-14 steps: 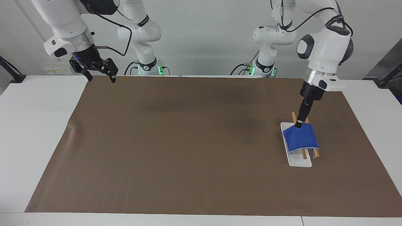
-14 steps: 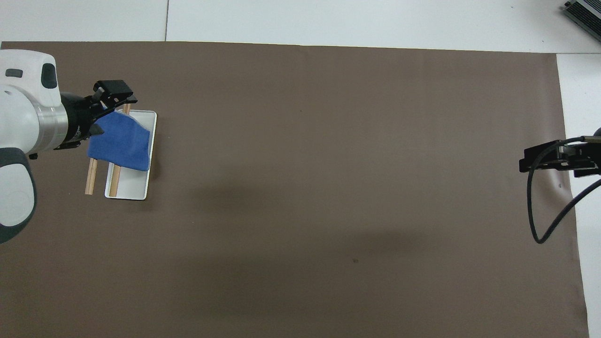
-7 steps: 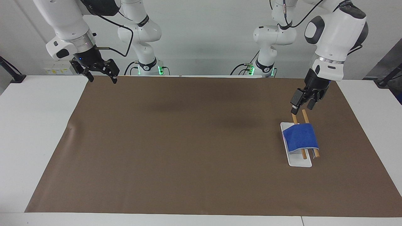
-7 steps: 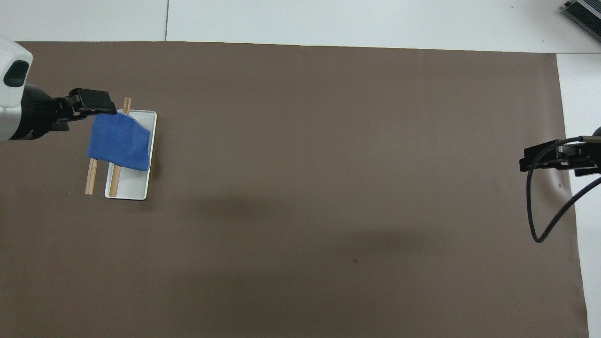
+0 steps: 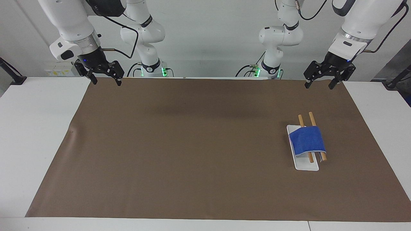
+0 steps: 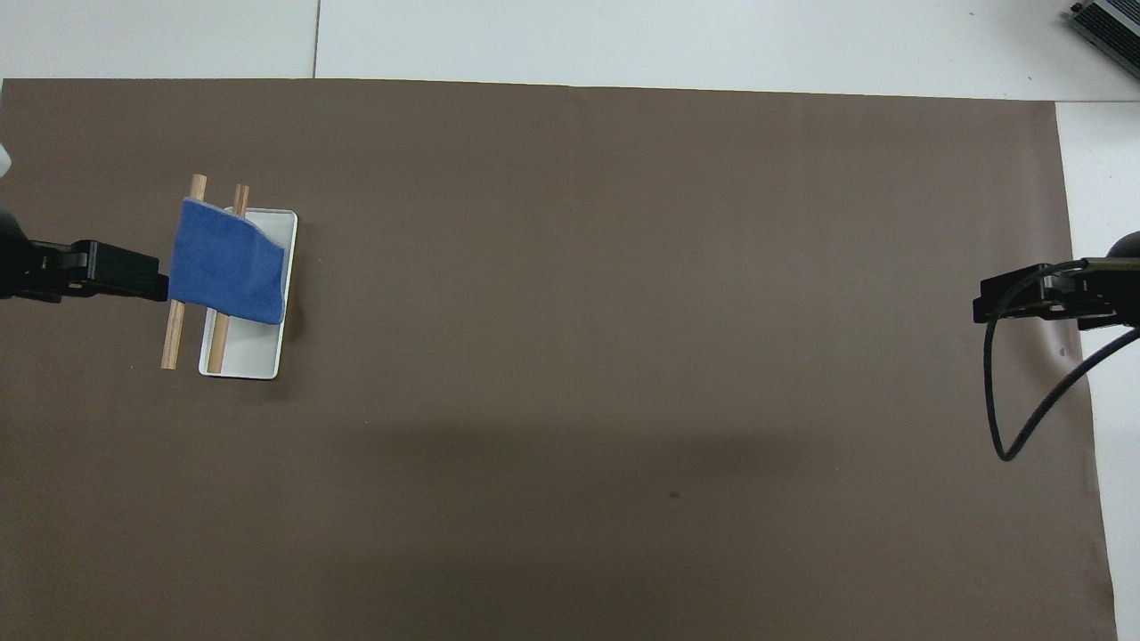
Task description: Right arm passes towel to left arm to hang
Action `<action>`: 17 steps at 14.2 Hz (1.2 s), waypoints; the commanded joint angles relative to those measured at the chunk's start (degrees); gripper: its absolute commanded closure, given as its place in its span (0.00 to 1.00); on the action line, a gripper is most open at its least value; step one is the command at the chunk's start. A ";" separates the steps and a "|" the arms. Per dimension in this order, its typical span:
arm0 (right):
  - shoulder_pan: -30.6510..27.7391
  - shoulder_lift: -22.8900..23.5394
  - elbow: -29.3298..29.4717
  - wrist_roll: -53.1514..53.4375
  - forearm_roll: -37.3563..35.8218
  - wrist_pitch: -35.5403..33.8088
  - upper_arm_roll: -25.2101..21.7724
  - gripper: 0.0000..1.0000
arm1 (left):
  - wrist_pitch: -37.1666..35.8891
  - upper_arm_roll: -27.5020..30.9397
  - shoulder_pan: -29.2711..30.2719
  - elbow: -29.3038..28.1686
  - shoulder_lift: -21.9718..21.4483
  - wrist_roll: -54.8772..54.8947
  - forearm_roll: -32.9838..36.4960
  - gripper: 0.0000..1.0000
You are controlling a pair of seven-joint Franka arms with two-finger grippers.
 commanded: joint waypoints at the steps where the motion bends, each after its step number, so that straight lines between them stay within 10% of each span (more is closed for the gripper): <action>1: -0.32 -0.90 -2.02 0.94 -0.76 1.94 0.49 0.00 | -2.60 -0.47 0.03 2.44 1.04 4.30 5.03 0.00; 17: -0.67 -1.08 -2.02 3.14 -0.41 1.33 0.49 0.00 | -3.56 -0.12 0.55 3.84 1.91 4.21 3.21 0.00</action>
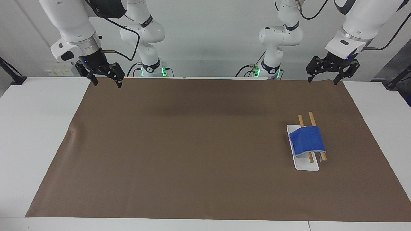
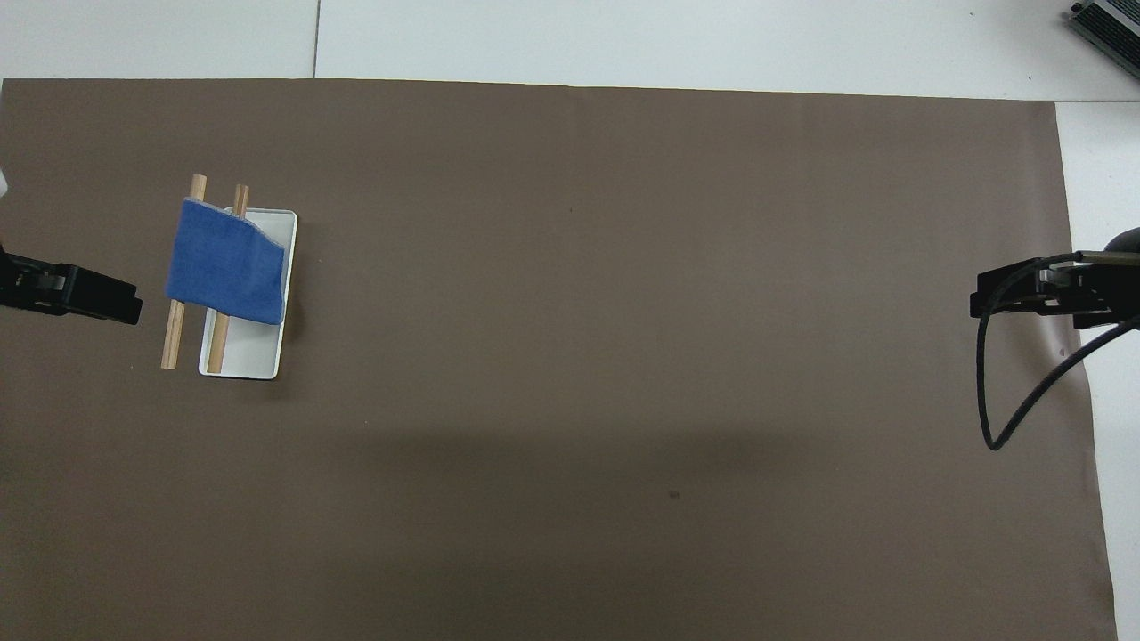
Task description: Right arm passes towel to left arm to hang
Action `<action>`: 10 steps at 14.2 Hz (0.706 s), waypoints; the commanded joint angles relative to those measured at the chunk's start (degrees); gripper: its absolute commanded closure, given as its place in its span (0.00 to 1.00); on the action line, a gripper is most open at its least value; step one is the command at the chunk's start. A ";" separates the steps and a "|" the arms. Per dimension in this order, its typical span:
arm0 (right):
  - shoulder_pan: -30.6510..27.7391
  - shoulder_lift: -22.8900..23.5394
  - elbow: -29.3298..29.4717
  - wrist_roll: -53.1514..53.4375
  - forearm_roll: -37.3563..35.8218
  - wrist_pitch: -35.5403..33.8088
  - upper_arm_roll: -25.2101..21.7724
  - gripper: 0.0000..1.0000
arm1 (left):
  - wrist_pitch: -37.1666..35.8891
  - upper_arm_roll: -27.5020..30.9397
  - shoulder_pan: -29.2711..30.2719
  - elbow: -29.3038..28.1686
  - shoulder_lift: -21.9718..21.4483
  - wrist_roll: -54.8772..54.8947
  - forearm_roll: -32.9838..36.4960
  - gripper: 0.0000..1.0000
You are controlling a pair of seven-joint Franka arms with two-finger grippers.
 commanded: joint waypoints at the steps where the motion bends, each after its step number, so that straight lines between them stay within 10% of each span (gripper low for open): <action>1: -0.63 -1.08 -1.45 0.98 -0.41 0.77 0.47 0.00 | -0.87 -0.09 0.32 1.78 0.80 0.90 -0.36 0.00; 10: -0.63 -1.08 -1.45 0.98 -0.41 0.77 0.47 0.00 | -0.78 -0.18 0.31 0.47 0.09 0.55 -0.35 0.00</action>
